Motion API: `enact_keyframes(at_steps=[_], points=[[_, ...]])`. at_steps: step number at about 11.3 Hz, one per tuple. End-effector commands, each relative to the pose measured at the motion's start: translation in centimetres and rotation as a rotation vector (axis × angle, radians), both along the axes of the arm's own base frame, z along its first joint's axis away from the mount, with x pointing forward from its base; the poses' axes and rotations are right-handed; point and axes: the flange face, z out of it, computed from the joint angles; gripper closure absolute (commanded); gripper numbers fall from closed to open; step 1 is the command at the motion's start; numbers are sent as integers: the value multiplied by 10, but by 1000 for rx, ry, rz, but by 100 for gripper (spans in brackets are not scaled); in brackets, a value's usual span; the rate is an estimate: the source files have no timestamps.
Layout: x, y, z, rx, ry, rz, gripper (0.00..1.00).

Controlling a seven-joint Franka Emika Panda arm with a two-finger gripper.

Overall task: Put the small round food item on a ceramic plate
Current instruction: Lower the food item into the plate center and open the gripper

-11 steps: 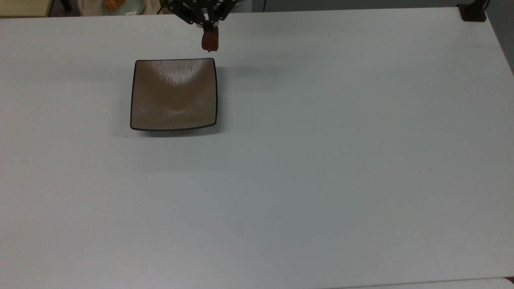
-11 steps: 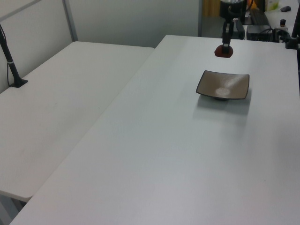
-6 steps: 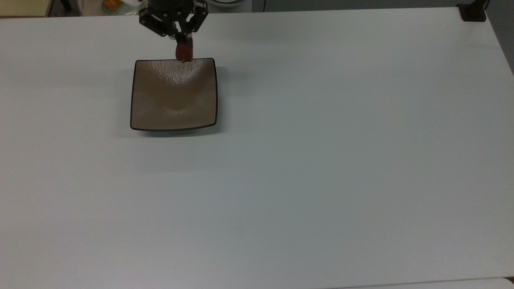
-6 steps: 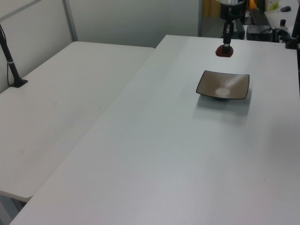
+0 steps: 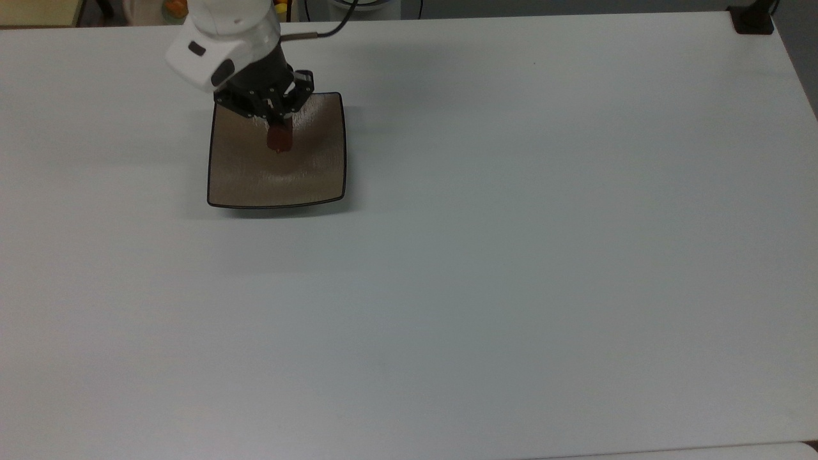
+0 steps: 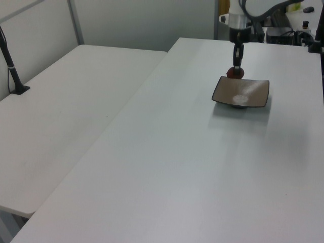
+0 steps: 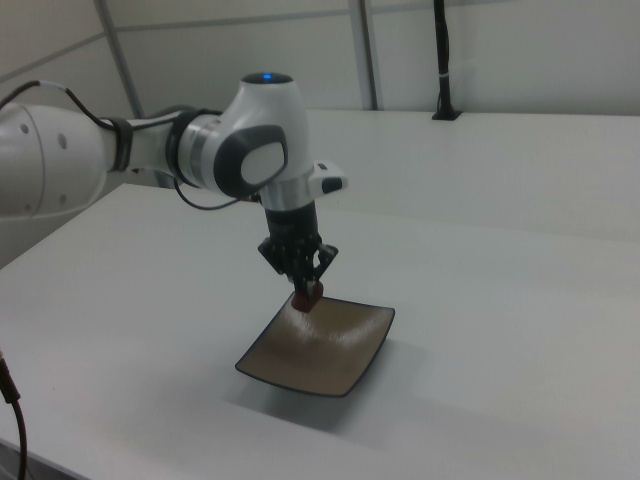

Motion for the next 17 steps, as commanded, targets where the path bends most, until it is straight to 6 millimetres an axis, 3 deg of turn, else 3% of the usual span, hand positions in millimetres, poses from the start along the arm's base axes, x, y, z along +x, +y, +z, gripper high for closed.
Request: enact_keyframes(at_steps=[1,4,10,11,13,14,17], points=[[-2,-1,-35,-22,20,27,89],[-2,-2,-67,-34,32,31,88],[-5,-7,-92,-48,52,33,78],[-5,-7,-93,-48,53,34,62],[-5,-9,-92,-47,55,11,18],[-5,-10,-92,-47,54,4,0],[-6,-11,-91,-46,58,-2,0]])
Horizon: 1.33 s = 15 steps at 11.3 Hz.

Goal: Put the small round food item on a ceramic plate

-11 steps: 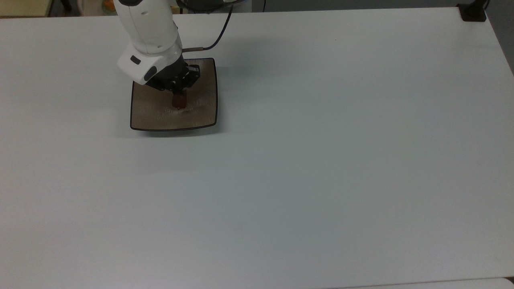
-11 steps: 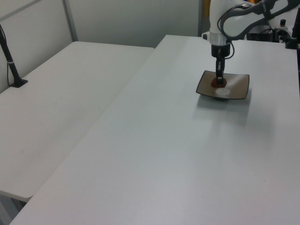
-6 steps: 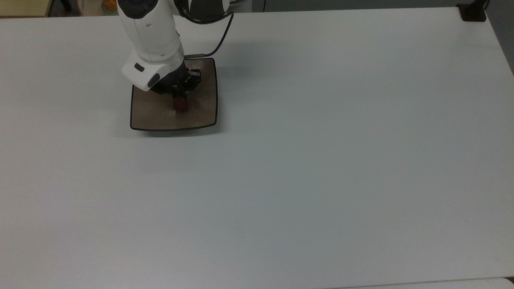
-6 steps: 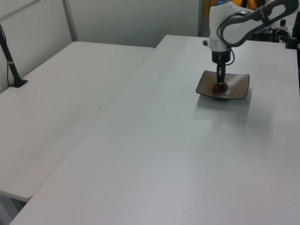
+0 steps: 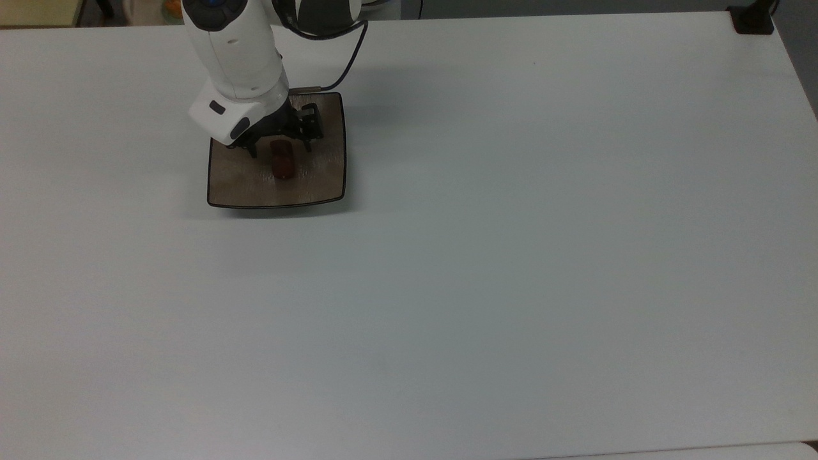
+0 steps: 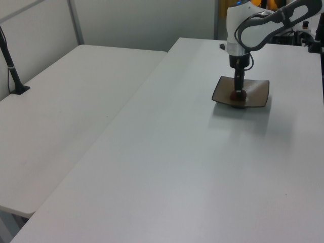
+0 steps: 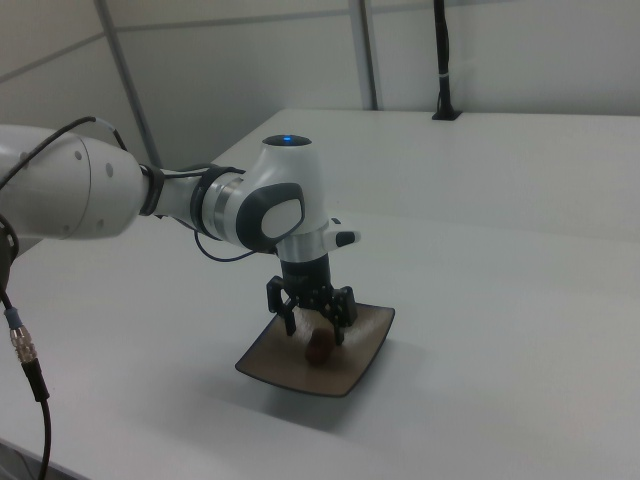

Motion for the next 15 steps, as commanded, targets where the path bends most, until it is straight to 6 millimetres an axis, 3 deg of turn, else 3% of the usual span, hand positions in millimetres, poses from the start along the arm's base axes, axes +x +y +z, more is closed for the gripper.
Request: enact_keyframes(at_steps=[1,3,7,9,12,15], points=[[-3,-3,9,-7,-19,-9,0],[-7,0,46,2,-45,-10,0],[-8,11,190,15,-111,-81,0],[-26,22,238,17,-83,-172,0],[-48,50,271,22,-102,-229,0],[-46,73,272,29,-131,-144,0]])
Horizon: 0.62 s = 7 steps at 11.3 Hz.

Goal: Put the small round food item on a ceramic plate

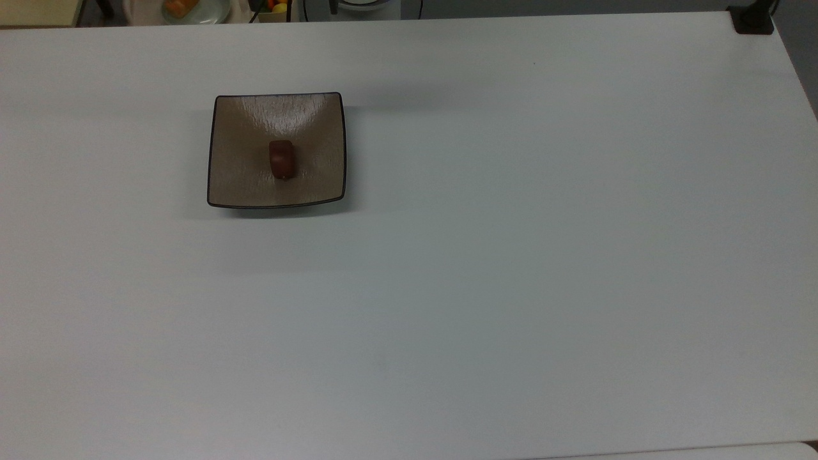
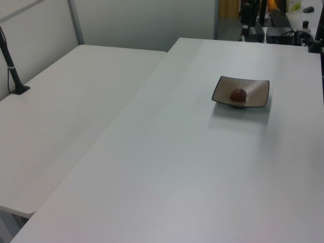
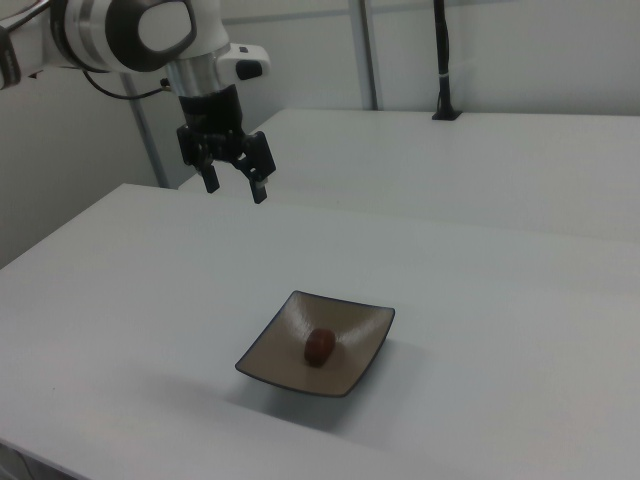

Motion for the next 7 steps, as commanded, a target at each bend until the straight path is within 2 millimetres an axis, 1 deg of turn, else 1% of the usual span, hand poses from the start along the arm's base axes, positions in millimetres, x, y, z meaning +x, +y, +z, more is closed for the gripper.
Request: enact_keyframes(at_steps=[1,3,4,7], points=[[3,12,-2,6,-46,79,0],[7,12,-6,4,-67,97,0],[8,13,-4,4,-79,107,0],[9,14,-5,5,-78,110,0]])
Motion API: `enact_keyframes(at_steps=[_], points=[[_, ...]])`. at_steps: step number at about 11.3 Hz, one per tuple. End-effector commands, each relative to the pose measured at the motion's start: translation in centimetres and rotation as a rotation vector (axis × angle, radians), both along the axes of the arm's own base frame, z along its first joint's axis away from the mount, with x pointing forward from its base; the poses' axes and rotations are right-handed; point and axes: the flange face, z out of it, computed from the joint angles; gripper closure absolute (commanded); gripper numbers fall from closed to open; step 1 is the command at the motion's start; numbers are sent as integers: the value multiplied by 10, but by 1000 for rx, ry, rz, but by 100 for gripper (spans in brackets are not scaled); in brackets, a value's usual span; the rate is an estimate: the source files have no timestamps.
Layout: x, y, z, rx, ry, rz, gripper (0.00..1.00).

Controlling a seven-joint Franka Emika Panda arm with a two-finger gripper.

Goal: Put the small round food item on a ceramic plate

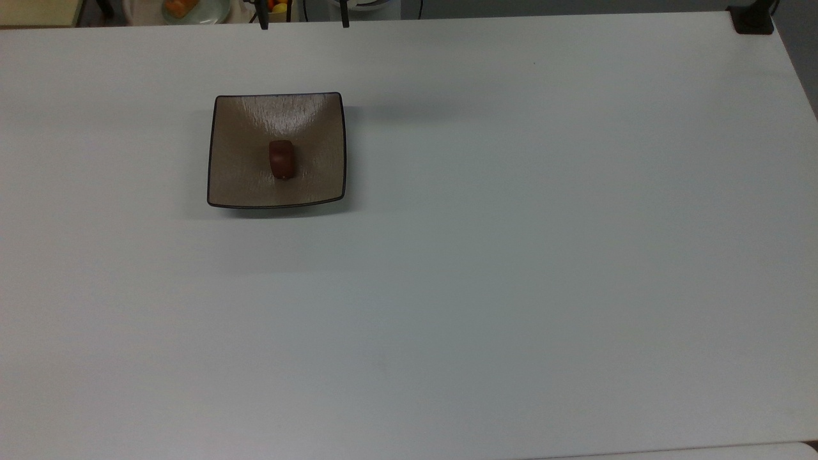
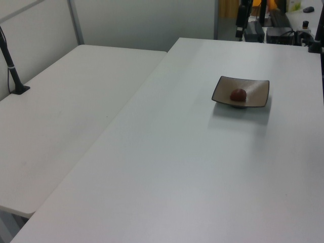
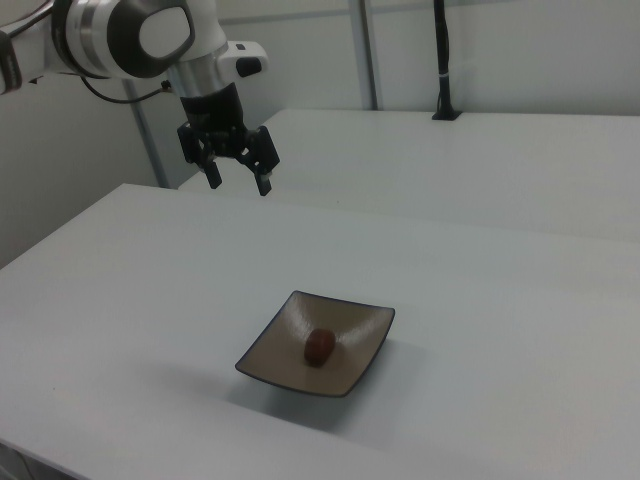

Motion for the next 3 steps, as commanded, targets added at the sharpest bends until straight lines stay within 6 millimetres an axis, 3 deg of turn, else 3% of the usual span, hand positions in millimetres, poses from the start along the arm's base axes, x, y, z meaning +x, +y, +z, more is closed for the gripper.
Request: enact_keyframes(at_steps=[1,3], points=[[-2,1,-2,7,-14,24,0],[-2,0,-2,7,-14,26,0]])
